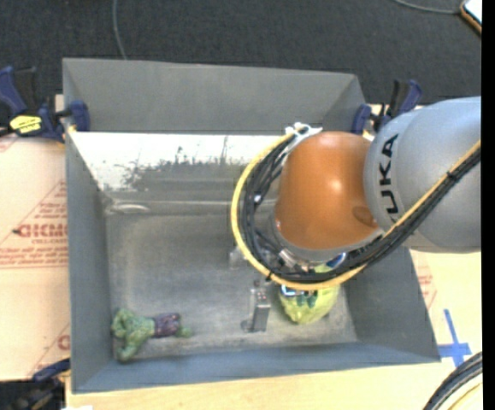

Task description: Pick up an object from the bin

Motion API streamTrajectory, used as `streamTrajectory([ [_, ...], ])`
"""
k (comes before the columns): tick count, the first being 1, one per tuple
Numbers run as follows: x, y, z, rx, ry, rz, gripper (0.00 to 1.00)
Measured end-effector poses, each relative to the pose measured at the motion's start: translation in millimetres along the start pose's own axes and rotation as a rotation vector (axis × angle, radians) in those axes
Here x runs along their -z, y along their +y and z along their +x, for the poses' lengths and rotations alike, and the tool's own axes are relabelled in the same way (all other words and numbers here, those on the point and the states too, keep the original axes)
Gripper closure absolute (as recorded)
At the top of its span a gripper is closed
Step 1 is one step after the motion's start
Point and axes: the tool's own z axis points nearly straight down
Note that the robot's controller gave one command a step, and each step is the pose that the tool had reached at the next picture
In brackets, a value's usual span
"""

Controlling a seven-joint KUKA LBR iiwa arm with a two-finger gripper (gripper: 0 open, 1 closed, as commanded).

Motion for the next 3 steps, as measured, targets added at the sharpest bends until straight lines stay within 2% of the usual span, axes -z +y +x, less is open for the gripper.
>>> streamTrajectory([
  [1, 3.5, -0.2, -1.9, -0.004, -0.008, -0.001, 0.0],
  [2, -99.0, 86.6, 1.5, 0.202, -0.012, 0.0, 0.0],
  [3, -27.2, 117.3, -6.1, 0.235, -0.018, 0.001, 0.0],
])
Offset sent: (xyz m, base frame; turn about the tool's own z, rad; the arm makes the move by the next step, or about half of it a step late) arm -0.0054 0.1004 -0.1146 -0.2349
